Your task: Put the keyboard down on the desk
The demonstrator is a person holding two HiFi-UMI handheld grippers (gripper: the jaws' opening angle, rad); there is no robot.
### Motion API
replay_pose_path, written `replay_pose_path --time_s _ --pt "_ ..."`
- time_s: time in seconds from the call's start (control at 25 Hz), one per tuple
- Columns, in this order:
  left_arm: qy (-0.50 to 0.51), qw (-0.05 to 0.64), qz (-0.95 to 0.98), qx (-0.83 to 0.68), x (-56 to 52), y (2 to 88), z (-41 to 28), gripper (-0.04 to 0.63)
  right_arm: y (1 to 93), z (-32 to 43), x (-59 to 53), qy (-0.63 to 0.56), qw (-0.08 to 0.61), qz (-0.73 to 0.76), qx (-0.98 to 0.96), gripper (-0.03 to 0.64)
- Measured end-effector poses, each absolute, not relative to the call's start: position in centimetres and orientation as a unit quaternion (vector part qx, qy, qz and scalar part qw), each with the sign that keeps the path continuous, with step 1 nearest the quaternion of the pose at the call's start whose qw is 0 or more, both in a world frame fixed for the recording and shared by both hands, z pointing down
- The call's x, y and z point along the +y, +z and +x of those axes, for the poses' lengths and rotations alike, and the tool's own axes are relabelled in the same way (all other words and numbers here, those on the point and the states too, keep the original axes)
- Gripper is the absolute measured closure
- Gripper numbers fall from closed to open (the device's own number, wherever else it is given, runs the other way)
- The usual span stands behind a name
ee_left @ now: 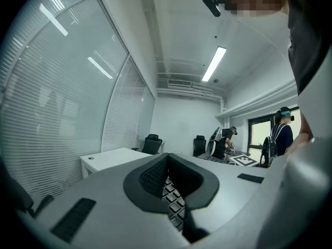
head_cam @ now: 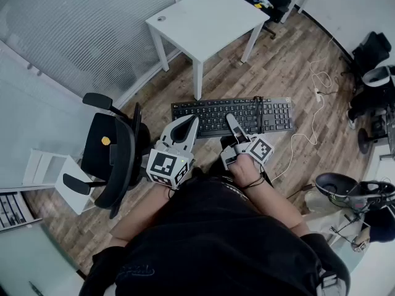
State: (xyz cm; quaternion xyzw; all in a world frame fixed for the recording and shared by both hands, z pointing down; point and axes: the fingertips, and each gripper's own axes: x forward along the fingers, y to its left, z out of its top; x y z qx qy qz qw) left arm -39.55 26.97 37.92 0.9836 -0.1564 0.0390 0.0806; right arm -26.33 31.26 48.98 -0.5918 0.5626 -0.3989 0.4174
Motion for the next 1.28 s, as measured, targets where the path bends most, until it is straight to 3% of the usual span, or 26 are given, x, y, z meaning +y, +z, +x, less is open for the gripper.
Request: replay_pose_path --time_s 0.8,1.28 --pt "0.044 0.085 0.982 -0.161 26.6 38.7 -38.2 0.58 49.7 -25.1 30.9 -0.406 0.422 -0.587 0.559 0.523" --pt "0.063 0.087 0.981 -0.159 25.2 39.3 -29.6 0.58 50.2 -17.2 29.5 -0.411 0.421 -0.584 0.559 0.522"
